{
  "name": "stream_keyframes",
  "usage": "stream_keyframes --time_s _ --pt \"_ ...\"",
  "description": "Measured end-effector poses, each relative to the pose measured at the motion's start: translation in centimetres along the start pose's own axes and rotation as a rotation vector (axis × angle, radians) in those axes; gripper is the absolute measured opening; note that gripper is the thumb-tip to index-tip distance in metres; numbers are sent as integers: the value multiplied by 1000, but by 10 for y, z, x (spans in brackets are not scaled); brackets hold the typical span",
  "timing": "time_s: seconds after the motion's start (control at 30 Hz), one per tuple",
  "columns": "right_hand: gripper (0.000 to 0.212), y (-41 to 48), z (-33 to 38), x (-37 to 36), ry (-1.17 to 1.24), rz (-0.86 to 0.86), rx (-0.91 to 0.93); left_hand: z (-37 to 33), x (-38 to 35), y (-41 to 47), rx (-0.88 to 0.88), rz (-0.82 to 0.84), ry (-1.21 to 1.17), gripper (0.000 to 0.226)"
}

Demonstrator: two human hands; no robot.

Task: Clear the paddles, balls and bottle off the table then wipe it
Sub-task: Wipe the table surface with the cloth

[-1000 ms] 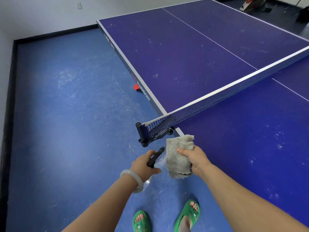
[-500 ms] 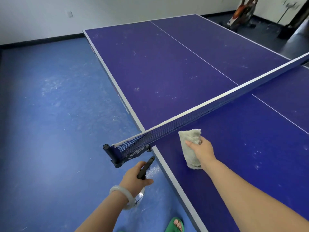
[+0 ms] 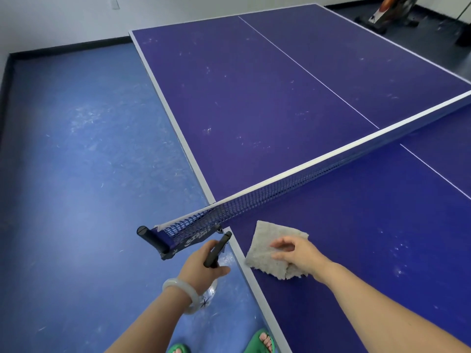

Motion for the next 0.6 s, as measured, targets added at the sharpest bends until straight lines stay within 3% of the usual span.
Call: stream_keyframes --time_s 0.13,0.23,0.3,0.4,0.47,0.6 --pt "22 14 1 -2 -41 -228 96 2 1 3 24 -9 -7 32" --pt "46 24 -2 -12 -501 -338 168 6 2 4 40 -20 -32 31" --pt "64 29 -10 -24 -851 -306 287 9 3 4 46 -27 -42 32" --pt "66 36 -26 -44 -1044 -232 442 15 4 4 45 -37 -43 33" --pt "64 43 -28 -48 -1051 -268 402 20 4 3 48 -40 -38 33" --pt "61 47 -17 -52 -887 -502 -20 28 4 1 60 -43 -22 34"
Point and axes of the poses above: each hand's wrist, its own y-axis towards the middle knuckle, its own x-axis out of the back of the hand, z = x × y, the point moved 1 cm from there along y, towards the middle knuckle, and after that the axes turned 1 degree about -x, right-handed, at the moved point
